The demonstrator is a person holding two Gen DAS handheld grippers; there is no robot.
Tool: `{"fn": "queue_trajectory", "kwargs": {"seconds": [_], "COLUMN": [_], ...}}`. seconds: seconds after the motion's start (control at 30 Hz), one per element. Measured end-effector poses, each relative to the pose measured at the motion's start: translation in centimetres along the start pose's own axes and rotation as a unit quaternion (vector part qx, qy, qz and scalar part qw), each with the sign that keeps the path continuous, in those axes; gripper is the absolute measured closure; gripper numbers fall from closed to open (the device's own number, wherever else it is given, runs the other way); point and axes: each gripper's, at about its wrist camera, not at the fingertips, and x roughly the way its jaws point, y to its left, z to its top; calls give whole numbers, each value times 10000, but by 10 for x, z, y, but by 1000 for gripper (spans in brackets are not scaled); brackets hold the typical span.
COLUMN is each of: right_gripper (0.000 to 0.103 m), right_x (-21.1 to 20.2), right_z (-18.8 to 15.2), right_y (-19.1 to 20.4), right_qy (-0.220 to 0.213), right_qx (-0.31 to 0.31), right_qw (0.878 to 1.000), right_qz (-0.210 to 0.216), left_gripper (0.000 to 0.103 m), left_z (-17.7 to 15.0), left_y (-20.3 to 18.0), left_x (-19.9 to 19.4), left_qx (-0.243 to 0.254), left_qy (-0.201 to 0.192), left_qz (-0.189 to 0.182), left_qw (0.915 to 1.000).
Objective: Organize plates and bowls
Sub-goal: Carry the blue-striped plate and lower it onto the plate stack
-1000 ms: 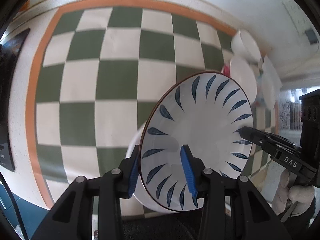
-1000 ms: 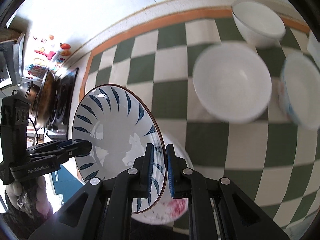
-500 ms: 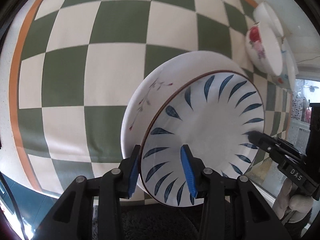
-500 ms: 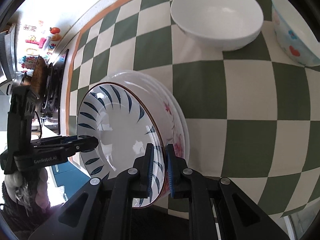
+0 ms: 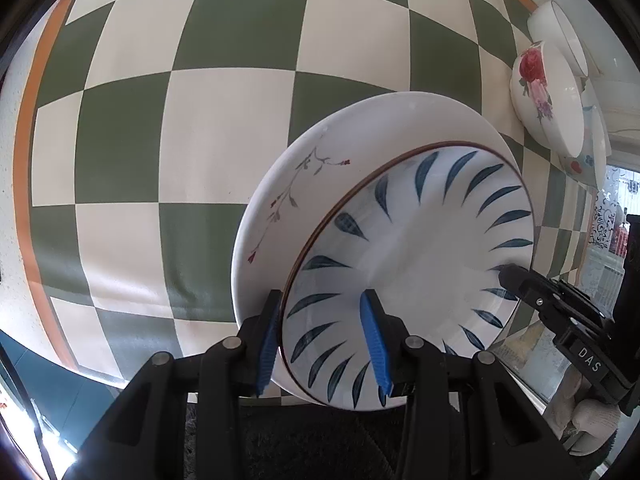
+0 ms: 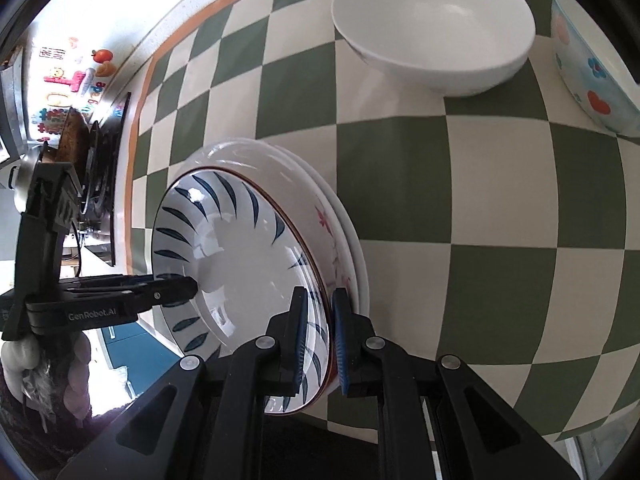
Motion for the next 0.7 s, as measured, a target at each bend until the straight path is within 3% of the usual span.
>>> {"fn": "queue_trajectory", "kwargs": {"seconds": [0.37,0.53,0.7], "right_gripper": [88,88,88], "right_x": [8,11,12], "right_z": [5,9,10], "right_y": [6,10,14], "right_qy": [167,217,267], "right_qx": [-3,-30,-165], "right_qw": [9998,9995,9990], "right_qz": [-132,-215,-329], "left_gripper": [68,67,67], "left_z": [-1,-2,-1], "left_y": [-20,-38,-45], "left_x": [1,3,4], "left_qx": [171,492,581], "left_qy": [-92,-79,-27], "left_qz": [257,679,668], "left_qw": [9995,9964,9961]}}
